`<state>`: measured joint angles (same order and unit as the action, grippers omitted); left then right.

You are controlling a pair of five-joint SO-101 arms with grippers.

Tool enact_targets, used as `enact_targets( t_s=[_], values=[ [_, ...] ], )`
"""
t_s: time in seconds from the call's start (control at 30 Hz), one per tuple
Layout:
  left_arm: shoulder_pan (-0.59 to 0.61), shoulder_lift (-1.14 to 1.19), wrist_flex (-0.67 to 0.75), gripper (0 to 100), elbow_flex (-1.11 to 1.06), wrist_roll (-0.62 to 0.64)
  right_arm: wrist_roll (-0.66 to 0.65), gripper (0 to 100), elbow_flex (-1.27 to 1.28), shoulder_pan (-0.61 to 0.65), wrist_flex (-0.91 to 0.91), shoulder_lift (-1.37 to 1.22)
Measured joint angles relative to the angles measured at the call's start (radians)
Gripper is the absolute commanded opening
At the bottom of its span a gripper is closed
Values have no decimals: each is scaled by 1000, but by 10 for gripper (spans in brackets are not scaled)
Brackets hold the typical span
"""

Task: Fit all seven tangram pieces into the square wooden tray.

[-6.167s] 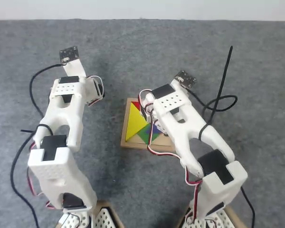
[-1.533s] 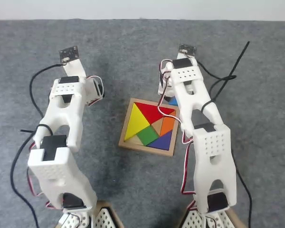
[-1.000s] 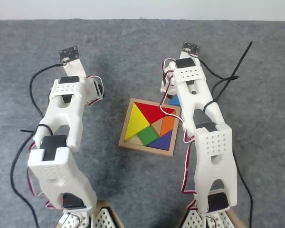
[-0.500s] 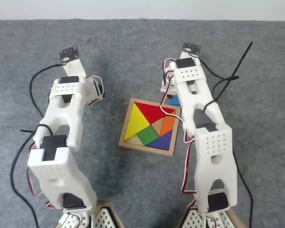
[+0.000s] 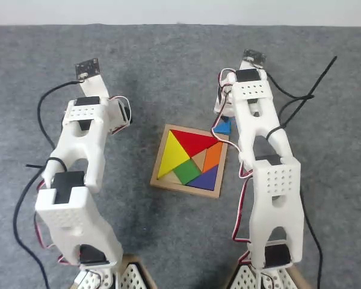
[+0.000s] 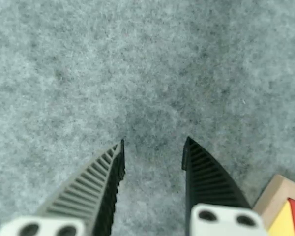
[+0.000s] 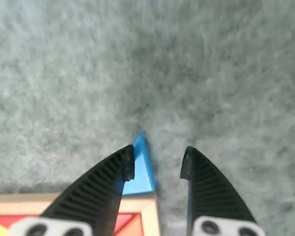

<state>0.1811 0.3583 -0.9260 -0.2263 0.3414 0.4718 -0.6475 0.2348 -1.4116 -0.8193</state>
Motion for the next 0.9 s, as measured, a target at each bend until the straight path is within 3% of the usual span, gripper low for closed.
enact_targets(
  t_s=[0.23, 0.43, 0.73, 0.9],
  values=[
    [0, 0, 0, 192, 0, 0, 52, 165, 0, 55, -34, 0],
    [0, 0, 0, 192, 0, 0, 63, 241, 0, 52, -34, -5],
    [0, 0, 0, 192, 0, 0, 66, 241, -31, 57, -41, -66],
    [0, 0, 0, 192, 0, 0, 69, 132, -81, 55, -83, -78]
  ],
)
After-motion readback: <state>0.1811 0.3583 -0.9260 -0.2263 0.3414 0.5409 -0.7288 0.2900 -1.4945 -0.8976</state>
